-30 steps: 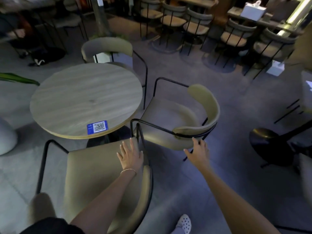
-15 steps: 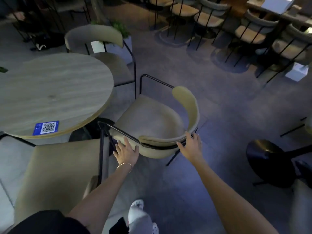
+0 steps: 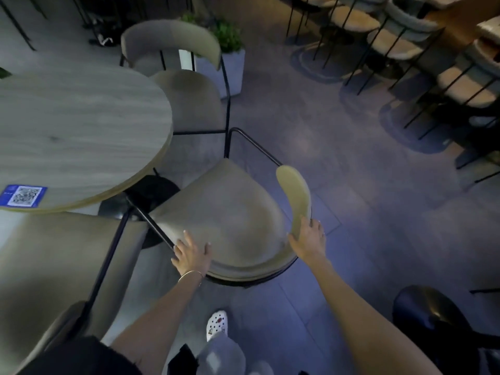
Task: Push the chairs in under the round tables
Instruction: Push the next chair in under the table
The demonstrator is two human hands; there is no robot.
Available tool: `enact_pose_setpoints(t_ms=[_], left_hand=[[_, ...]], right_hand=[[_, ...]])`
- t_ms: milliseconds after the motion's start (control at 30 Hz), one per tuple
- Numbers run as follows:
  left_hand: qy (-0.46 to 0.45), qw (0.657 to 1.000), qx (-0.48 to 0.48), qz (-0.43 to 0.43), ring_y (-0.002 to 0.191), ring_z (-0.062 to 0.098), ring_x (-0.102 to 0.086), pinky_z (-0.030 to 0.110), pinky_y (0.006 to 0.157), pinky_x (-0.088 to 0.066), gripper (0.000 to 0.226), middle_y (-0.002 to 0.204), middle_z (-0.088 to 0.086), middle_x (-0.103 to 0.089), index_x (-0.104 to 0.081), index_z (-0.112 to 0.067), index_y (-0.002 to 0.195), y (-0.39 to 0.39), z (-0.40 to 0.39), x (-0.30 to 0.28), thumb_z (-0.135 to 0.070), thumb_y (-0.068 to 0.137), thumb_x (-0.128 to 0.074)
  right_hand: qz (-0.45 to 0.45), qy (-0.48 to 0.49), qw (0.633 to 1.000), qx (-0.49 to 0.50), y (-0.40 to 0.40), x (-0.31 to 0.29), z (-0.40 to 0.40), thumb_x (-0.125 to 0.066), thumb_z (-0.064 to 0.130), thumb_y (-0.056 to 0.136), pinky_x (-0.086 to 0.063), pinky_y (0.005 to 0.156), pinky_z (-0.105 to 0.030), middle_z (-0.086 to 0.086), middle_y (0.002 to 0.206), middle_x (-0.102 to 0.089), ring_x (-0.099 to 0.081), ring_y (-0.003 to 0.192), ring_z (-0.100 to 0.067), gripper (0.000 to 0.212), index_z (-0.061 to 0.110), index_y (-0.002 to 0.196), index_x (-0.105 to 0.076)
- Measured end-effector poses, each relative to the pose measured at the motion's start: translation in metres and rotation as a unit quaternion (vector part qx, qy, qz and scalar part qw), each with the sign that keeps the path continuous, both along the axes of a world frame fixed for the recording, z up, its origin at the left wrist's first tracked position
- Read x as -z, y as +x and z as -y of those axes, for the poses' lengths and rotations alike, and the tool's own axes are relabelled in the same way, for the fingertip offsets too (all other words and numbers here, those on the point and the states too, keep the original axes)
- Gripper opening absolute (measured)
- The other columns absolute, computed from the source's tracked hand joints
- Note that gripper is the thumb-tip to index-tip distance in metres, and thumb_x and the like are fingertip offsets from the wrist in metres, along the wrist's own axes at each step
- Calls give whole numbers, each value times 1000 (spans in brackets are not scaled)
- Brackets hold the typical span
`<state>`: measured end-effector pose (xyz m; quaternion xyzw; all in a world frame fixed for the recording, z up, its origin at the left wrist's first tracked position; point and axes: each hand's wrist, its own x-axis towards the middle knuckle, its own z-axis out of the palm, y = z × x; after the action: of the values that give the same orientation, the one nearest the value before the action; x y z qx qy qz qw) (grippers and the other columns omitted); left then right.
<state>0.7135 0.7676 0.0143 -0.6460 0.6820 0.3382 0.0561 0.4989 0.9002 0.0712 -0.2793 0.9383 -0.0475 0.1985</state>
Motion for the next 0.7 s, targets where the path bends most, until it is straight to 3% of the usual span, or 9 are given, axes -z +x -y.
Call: enact_pose_setpoints(t_ms=[167, 300, 467, 600, 700], left_hand=[[2, 998, -49, 39, 142, 37, -21, 55, 111, -28, 79, 154, 21, -19, -8, -9, 151, -22, -3, 7, -39, 91, -51], [-1, 990, -135, 43, 141, 41, -20, 56, 107, -33, 80, 155, 23, -17, -7, -9, 152, -37, -9, 14, -31, 91, -54], [-57, 977, -178, 100, 124, 50, -41, 54, 102, -39, 66, 145, 30, -32, -19, 4, 147, -46, -13, 31, -11, 91, -50], [-70, 967, -210, 125, 116, 49, -48, 52, 98, -42, 56, 141, 26, -38, -26, 7, 143, -52, -11, 37, -5, 92, -45], [-77, 959, -236, 140, 108, 50, -51, 53, 90, -47, 44, 137, 23, -43, -37, 5, 134, -55, -12, 39, -5, 92, -46]], right_hand=[[17, 25, 999, -40, -57, 16, 19, -55, 28, 90, -31, 109, -49, -22, 145, -31, -28, 136, -38, 59, 5, 138, -30], [54, 20, 996, -72, -103, 32, 42, -55, 23, 91, -33, 107, -48, -23, 150, -21, -27, 136, -41, 73, 3, 147, -13], [114, -61, 989, -76, -142, 59, 69, -51, 9, 92, -45, 82, -40, -26, 152, -18, -50, 116, -45, 81, 1, 150, 5], [120, -114, 984, -65, -156, 74, 76, -49, 10, 95, -47, 88, -43, -23, 153, -25, -51, 120, -43, 72, 3, 151, -4], [94, -137, 985, -43, -156, 81, 84, -51, 14, 95, -48, 81, -46, -25, 144, -38, -56, 111, -45, 66, 5, 149, -14]])
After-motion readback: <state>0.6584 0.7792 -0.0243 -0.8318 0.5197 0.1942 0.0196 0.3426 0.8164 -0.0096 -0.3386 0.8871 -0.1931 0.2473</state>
